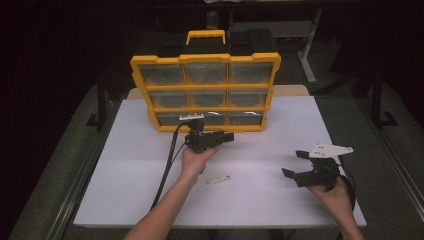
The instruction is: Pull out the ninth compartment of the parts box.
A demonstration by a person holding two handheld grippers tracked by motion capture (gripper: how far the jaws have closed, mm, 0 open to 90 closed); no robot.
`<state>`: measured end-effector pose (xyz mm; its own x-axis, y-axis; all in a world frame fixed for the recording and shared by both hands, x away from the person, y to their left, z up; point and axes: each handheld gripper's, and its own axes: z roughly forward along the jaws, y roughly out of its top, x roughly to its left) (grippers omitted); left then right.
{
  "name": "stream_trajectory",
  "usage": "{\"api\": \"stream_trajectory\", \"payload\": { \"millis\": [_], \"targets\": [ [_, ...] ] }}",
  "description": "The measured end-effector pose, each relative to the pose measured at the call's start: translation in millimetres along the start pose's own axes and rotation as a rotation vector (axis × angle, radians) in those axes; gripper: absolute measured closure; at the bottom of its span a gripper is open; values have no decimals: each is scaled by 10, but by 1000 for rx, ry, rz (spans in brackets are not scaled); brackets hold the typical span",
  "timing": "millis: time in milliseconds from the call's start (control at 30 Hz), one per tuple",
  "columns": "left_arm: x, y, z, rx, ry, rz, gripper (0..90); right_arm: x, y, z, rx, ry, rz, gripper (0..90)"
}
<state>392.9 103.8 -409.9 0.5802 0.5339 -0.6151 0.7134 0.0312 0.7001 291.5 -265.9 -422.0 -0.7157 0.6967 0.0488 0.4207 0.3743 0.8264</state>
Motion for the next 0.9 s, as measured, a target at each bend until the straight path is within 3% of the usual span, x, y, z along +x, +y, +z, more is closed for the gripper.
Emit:
{"api": "stream_trajectory", "payload": {
  "millis": [100,133,233,400,500,533,600,767,900],
  "targets": [
    [57,22,74,-25,-8,-73,448,1,0,3,3,-1,2,142],
    [92,38,111,-52,-12,-116,458,-4,-1,8,5,0,1,142],
    [108,55,154,-70,-6,-139,466,-3,-1,10,5,1,0,142],
    [78,98,293,-101,34,-134,525,3,-2,37,16,6,-8,142],
    [106,105,379,-124,32,-157,547,4,-1,35,15,6,-9,143],
    [128,104,408,-133,26,-169,570,-1,-2,30,12,7,-11,143],
    [164,95,472,-156,22,-231,576,-3,-3,29,11,9,-9,143],
    [198,90,580,-207,19,-280,609,-16,-4,27,1,9,-18,145],
    [169,109,651,-230,47,-257,639,-41,-7,14,-8,5,-9,146]
  ]
}}
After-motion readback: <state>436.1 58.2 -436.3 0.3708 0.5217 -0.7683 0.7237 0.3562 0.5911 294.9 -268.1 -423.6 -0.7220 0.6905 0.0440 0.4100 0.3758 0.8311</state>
